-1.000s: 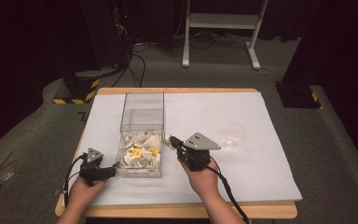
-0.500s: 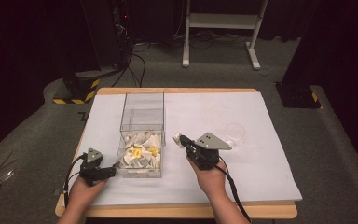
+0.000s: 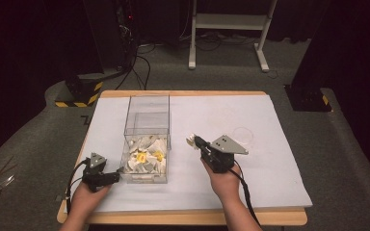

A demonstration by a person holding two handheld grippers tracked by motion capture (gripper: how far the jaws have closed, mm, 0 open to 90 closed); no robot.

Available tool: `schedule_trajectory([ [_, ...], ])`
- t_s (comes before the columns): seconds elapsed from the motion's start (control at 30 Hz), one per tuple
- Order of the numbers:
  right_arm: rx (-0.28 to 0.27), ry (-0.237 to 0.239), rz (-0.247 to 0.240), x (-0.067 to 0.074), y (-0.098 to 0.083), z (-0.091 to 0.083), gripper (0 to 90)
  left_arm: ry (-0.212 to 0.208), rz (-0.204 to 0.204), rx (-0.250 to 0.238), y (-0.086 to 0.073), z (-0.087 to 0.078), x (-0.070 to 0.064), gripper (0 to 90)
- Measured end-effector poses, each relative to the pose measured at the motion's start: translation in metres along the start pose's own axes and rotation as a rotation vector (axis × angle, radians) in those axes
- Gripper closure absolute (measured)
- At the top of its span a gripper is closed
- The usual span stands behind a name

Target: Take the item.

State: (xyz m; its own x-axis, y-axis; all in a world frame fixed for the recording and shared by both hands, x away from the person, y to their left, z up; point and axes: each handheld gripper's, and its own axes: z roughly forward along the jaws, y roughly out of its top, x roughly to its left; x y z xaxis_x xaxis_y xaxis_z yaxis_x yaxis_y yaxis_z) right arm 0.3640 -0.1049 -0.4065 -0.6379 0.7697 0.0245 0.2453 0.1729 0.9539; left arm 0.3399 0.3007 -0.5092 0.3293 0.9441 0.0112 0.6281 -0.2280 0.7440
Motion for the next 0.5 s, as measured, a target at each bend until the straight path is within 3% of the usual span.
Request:
schedule_trajectory([
  [0.5, 0.012, -0.042, 0.034, -0.021, -0.005, -0.006, 89.3, 0.000, 0.000, 0.001, 0.000, 0.000, 0.000, 21.9],
])
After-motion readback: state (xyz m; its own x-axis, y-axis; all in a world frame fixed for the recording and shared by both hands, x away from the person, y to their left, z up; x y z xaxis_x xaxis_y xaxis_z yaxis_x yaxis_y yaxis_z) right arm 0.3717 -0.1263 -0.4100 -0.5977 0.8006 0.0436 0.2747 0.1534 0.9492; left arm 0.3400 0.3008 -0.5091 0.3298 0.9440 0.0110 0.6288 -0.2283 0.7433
